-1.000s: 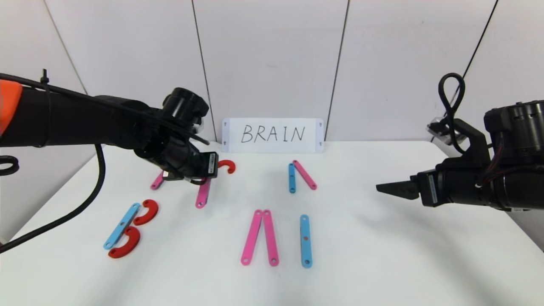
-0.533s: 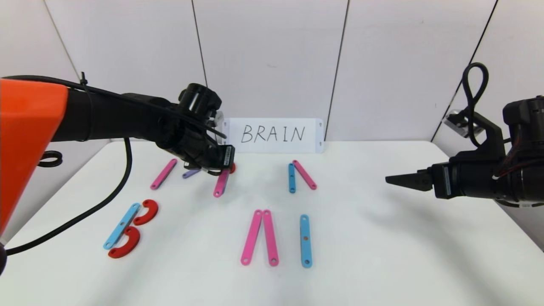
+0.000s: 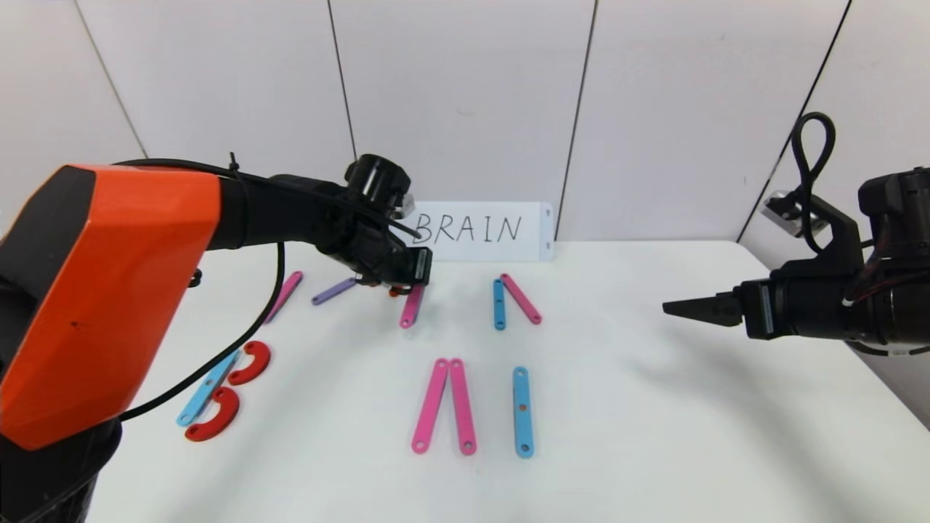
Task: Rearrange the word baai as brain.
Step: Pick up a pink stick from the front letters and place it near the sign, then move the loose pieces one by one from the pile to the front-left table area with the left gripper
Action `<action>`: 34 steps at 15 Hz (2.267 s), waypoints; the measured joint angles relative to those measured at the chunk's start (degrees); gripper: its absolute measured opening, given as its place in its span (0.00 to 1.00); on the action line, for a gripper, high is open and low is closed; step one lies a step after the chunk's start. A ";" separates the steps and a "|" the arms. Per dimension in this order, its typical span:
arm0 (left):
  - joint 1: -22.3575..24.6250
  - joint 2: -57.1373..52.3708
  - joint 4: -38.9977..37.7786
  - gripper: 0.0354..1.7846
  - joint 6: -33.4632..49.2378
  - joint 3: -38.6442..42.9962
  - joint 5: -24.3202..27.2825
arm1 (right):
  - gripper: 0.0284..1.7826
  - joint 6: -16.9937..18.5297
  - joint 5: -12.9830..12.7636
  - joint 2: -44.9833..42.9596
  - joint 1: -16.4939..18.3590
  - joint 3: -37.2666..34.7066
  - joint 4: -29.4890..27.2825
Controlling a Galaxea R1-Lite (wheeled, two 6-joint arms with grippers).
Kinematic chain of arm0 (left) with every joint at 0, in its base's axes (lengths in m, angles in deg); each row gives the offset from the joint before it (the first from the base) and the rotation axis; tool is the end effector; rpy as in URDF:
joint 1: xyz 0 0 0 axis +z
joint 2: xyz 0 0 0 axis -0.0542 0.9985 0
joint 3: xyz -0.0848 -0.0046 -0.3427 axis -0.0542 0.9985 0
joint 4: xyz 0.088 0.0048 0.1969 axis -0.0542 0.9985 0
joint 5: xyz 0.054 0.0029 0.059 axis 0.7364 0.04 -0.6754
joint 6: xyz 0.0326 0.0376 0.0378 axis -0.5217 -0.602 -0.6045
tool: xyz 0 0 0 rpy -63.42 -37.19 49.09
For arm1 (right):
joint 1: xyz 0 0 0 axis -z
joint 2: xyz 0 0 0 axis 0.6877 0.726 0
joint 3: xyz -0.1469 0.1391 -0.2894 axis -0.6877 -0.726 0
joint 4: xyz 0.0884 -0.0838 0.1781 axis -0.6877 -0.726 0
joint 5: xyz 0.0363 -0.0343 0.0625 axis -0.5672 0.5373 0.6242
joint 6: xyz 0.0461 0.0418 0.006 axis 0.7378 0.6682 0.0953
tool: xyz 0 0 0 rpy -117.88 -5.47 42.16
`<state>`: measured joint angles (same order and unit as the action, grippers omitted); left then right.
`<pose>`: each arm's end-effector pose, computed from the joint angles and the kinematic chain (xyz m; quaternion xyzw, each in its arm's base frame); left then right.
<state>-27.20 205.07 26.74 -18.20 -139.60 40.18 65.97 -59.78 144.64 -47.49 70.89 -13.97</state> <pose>0.4897 -0.2252 0.1759 -0.0409 0.3995 -0.1895 0.8960 0.3108 0.0466 0.2046 0.0459 0.3061 0.2259 0.9237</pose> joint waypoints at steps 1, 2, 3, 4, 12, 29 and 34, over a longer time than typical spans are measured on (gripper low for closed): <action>-0.60 1.48 -0.05 0.15 0.09 -1.78 0.00 | 0.97 -0.02 0.00 0.11 0.00 -0.04 0.00; -1.21 2.84 -0.41 0.15 0.09 -3.13 -0.02 | 0.97 -0.02 0.05 0.17 -0.02 -0.12 0.00; -1.82 4.04 -1.68 0.15 0.04 -3.90 -0.05 | 0.97 -0.02 0.07 0.22 -0.02 -0.15 0.00; -2.36 5.05 -3.43 0.15 0.11 -4.33 -0.20 | 0.97 -0.02 0.10 0.23 -0.06 -0.20 0.00; -5.23 9.70 -10.39 0.15 1.02 -4.11 -2.93 | 0.97 0.00 0.21 0.41 -0.16 -0.34 0.00; -5.81 8.50 -11.17 0.96 3.25 -3.66 -4.94 | 0.97 -0.05 0.18 0.39 -0.41 -0.45 0.00; -4.66 0.15 -10.73 0.98 0.67 3.45 -4.99 | 0.97 -0.11 0.18 0.37 -0.55 -0.45 0.00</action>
<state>-31.85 205.21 16.02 -17.53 -136.15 35.19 65.86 -59.60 145.01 -48.04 70.44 -13.97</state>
